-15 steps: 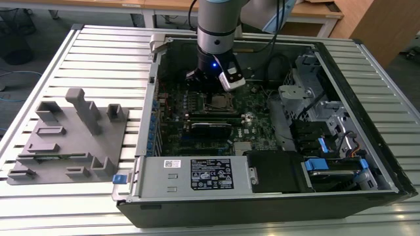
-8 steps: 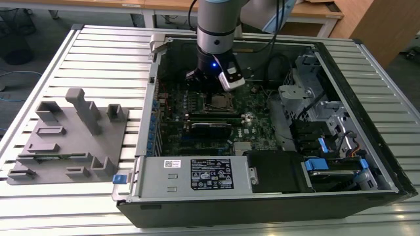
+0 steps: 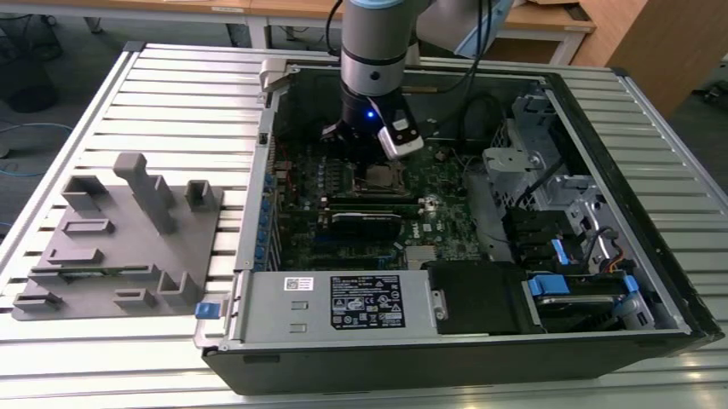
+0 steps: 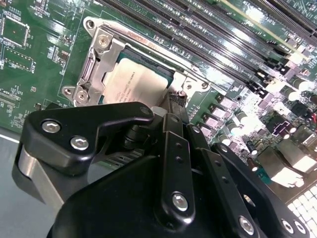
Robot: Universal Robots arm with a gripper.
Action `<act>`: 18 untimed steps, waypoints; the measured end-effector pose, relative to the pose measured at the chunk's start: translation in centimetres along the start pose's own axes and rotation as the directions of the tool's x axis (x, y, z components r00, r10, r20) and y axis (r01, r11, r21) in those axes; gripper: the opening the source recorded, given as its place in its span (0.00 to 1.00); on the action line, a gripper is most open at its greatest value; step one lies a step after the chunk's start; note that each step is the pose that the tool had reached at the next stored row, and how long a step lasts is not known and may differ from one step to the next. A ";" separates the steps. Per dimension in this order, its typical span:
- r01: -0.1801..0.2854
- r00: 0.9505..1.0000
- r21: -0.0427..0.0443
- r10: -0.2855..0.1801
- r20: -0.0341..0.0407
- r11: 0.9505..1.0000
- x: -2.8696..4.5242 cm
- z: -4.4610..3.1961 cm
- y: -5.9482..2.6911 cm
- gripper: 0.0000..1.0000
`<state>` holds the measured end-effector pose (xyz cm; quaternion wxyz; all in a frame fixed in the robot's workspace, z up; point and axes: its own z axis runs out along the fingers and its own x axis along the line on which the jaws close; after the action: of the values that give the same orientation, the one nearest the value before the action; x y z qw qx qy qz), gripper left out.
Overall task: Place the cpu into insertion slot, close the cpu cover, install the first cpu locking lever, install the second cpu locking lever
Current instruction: 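Close the cpu cover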
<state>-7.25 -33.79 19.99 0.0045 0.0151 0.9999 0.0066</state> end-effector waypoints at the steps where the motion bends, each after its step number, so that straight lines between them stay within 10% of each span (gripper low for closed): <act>1: 0.000 1.000 0.000 0.000 0.000 1.000 0.00 0.00 0.00 0.11; 18: 0.000 1.000 0.000 0.000 0.000 1.000 -0.01 -0.59 0.02 0.11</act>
<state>-7.25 -33.78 20.58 0.0046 0.0151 0.9999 0.0066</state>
